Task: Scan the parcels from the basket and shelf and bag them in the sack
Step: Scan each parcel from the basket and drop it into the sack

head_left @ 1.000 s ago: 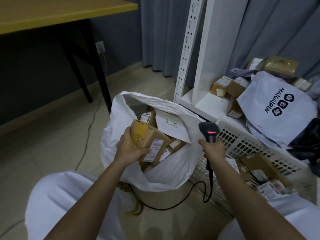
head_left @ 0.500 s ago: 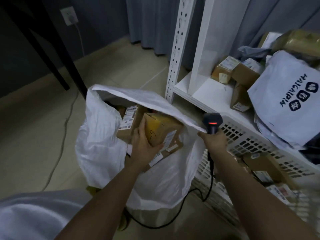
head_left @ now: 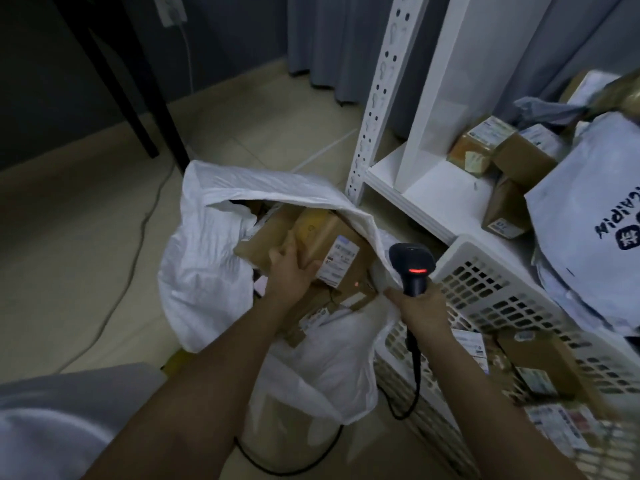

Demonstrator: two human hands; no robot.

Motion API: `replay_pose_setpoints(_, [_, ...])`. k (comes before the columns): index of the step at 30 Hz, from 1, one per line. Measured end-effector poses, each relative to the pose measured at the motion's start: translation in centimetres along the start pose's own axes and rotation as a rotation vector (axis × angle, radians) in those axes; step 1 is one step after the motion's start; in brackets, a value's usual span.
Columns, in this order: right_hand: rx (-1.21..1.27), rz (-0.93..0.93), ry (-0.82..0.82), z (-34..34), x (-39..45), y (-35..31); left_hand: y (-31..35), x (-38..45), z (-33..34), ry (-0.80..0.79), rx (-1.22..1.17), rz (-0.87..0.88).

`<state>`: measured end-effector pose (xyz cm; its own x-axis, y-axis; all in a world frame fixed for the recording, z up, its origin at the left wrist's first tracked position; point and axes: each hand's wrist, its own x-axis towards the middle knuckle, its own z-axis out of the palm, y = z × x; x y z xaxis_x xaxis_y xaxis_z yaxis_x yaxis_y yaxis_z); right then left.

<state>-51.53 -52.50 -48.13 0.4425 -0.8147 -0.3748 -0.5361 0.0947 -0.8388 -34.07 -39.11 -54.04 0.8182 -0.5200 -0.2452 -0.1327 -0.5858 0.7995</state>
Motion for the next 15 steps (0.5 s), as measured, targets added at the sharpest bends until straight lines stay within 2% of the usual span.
replay_pose_setpoints(1, [-0.021,-0.02,0.002,0.4,-0.3,-0.2,-0.7,-0.6,-0.4,-0.021,-0.112,0.056])
replay_pose_setpoints(3, [-0.117,-0.105,0.069,1.2,-1.0,-0.4,-2.5,-2.2,-1.3,0.068,-0.225,0.096])
replay_pose_setpoints(5, [-0.235,-0.249,0.171,2.1,-1.6,-0.4,-4.2,-3.9,-2.2,0.21,-0.243,0.01])
replay_pose_setpoints(7, [-0.275,-0.351,0.224,3.0,-2.3,-0.8,-5.9,-5.2,-3.3,0.265,-0.211,-0.083])
replay_pose_setpoints(10, [-0.263,-0.453,0.236,4.7,-3.2,-2.5,-8.5,-5.7,-4.4,0.203,-0.091,-0.224])
replay_pose_setpoints(15, [-0.222,-0.516,0.154,8.0,-2.8,-5.3,-10.7,-3.8,-4.6,0.141,-0.039,-0.256])
